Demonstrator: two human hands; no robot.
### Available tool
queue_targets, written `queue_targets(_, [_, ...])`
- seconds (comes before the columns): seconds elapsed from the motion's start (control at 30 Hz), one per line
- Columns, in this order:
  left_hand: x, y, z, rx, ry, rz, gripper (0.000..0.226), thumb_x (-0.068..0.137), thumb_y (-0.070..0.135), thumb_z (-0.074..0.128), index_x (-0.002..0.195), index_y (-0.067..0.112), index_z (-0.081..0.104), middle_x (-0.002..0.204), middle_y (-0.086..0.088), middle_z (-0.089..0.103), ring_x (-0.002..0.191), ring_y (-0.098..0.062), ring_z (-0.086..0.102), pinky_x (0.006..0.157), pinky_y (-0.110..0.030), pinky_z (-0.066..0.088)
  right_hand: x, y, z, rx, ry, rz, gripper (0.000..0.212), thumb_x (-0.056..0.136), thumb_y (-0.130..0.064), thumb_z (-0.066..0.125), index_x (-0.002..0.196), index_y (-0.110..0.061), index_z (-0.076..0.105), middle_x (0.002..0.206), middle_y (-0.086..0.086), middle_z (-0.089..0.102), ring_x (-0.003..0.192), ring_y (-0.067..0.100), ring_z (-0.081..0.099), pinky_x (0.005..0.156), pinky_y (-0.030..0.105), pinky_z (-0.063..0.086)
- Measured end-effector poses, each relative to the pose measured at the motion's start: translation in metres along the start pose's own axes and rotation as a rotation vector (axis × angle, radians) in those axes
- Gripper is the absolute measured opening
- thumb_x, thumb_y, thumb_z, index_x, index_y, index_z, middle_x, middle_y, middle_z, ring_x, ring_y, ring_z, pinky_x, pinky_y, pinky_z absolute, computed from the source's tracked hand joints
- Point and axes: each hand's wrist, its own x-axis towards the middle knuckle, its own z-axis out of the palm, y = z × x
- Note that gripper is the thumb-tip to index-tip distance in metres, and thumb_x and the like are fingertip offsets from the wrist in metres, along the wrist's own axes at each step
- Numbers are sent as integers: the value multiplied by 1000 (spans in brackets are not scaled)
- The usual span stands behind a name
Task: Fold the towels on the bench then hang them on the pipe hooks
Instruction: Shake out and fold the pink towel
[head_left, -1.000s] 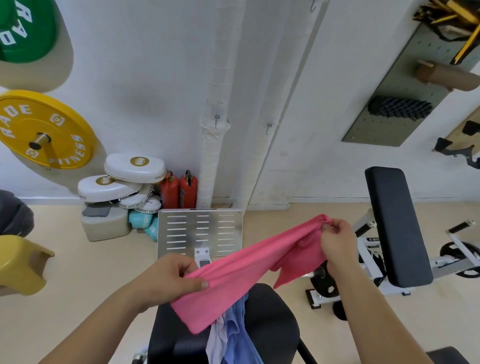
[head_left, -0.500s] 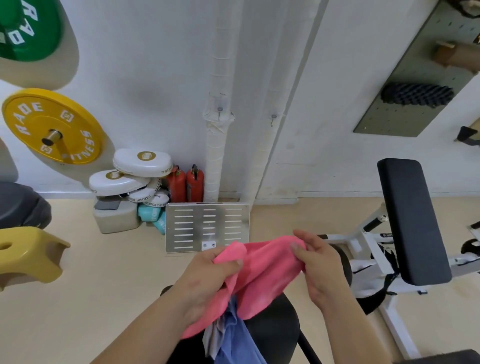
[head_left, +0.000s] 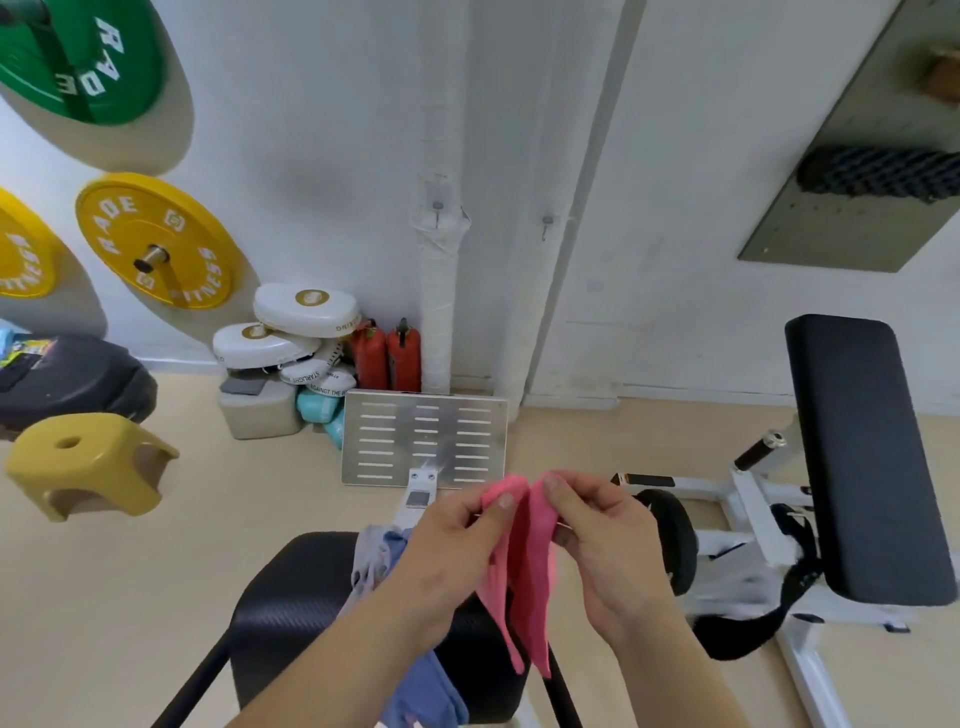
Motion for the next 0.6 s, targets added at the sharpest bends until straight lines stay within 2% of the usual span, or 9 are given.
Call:
queue_targets(0.07, [-11, 0, 14, 72, -48, 37, 31, 107, 24, 50, 105, 36, 78, 100, 3, 80, 99, -14, 74, 91, -27, 59, -9, -1, -6, -69, -71, -29, 14, 92, -2, 69, 88, -9, 80, 85, 14, 79, 75, 21, 75, 71, 29, 62])
queue_targets(0.13, [-21, -2, 22, 109, 20, 68, 33, 106, 19, 52, 98, 36, 79, 93, 7, 80, 89, -6, 74, 77, -15, 57, -19, 1, -11, -132, -109, -53, 20, 92, -4, 70, 84, -17, 83, 85, 11, 80, 80, 20, 76, 76, 29, 63])
queue_targets(0.17, [-25, -4, 24, 96, 78, 81, 30, 104, 16, 56, 97, 32, 80, 91, 6, 80, 86, -6, 75, 73, -14, 57, -23, 3, -14, -149, -104, -54, 20, 92, -6, 71, 83, -20, 83, 86, 10, 80, 83, 21, 77, 79, 32, 63])
queue_targets(0.27, [-32, -12, 26, 0, 248, 88, 13, 94, 12, 71, 93, 18, 83, 87, -4, 81, 84, -20, 77, 76, -29, 64, -32, 8, -28, -169, -3, -51, 13, 89, -12, 76, 85, -22, 82, 85, 10, 79, 85, 26, 76, 88, 48, 61])
queue_targets(0.33, [-35, -17, 30, -19, 290, 83, 10, 92, 14, 74, 92, 19, 83, 85, -6, 80, 81, -21, 76, 77, -32, 63, -35, 9, -37, -167, 59, -74, 8, 88, -15, 78, 88, -21, 82, 86, 10, 79, 88, 30, 76, 91, 56, 59])
queue_targets(0.4, [-42, -21, 38, 15, 247, 89, 13, 95, 17, 70, 95, 22, 82, 89, 0, 81, 86, -15, 76, 77, -26, 62, -40, 9, -41, -179, 45, -75, 10, 88, -13, 78, 88, -22, 83, 87, 9, 80, 89, 29, 76, 92, 55, 59])
queue_targets(0.53, [-60, -22, 58, 133, 144, 152, 30, 102, 13, 58, 98, 32, 80, 91, 11, 80, 89, -2, 74, 79, -16, 58, -57, 15, -39, -244, -42, -83, 25, 91, -4, 72, 83, -25, 83, 82, 5, 80, 79, 14, 75, 89, 44, 62])
queue_targets(0.6, [-65, -23, 60, 150, 157, 176, 34, 102, 10, 57, 95, 35, 79, 89, 15, 79, 86, 3, 72, 74, -10, 54, -61, 17, -40, -259, -57, -82, 27, 92, -3, 70, 85, -25, 83, 84, 6, 80, 84, 21, 76, 90, 47, 61])
